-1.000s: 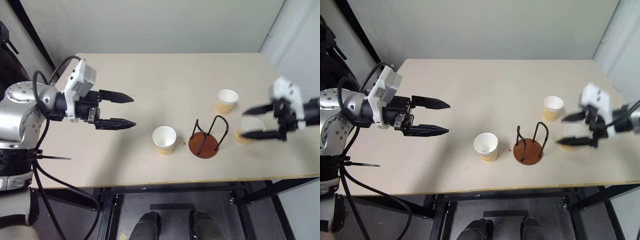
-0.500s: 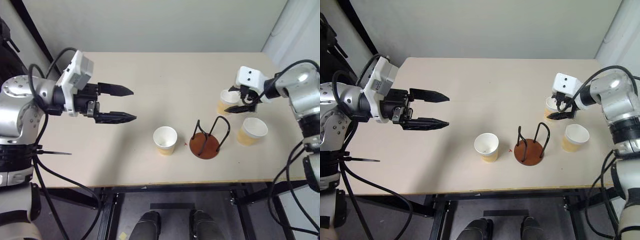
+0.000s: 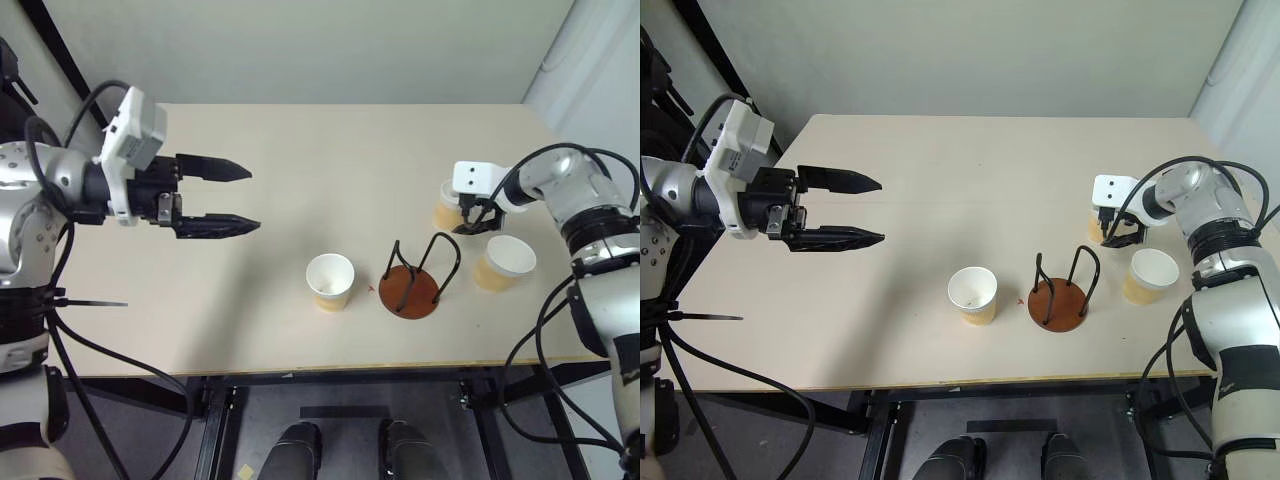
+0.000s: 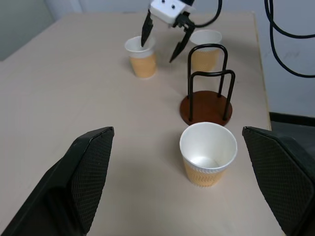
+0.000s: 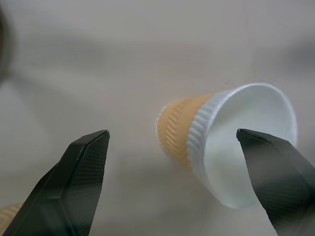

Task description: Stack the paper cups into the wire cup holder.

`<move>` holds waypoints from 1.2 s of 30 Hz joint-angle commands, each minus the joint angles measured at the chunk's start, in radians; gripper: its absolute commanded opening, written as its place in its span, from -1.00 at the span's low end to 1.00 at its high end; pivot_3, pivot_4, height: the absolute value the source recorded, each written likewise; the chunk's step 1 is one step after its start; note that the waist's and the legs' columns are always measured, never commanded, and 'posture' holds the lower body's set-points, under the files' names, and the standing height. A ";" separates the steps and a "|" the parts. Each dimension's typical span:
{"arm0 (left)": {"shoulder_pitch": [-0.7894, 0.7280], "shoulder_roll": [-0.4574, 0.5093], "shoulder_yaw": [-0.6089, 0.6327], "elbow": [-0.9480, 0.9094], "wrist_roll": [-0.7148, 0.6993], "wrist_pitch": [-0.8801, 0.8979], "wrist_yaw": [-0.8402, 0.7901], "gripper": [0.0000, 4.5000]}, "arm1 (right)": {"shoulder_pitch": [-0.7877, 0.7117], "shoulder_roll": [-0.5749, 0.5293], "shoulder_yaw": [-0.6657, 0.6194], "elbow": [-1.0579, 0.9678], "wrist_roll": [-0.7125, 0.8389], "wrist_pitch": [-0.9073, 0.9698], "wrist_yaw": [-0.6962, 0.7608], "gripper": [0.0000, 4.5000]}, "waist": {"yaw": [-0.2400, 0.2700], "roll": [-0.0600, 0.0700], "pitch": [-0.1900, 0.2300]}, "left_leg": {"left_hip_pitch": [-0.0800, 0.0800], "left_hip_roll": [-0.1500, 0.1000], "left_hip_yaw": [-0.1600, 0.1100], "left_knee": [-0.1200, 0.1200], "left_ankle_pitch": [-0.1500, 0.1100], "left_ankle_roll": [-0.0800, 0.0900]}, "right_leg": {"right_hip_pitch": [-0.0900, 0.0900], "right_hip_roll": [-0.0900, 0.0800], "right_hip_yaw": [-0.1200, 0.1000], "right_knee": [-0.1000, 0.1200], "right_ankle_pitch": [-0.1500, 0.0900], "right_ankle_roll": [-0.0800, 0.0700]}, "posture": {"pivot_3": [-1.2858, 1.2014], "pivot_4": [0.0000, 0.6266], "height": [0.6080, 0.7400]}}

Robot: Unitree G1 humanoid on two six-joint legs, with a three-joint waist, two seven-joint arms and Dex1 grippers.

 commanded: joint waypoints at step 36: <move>-0.148 -0.048 -0.069 0.126 0.068 -0.083 -0.092 1.00 | 0.241 -0.439 -0.185 -1.348 0.579 0.714 0.474 -0.99 | -0.004 0.000 0.000 | -0.001 0.001 -0.001 0.002 0.001 0.001 | 0.001 0.001 -0.002 0.002 -0.008 -0.004 | 0.03 -0.52 1.00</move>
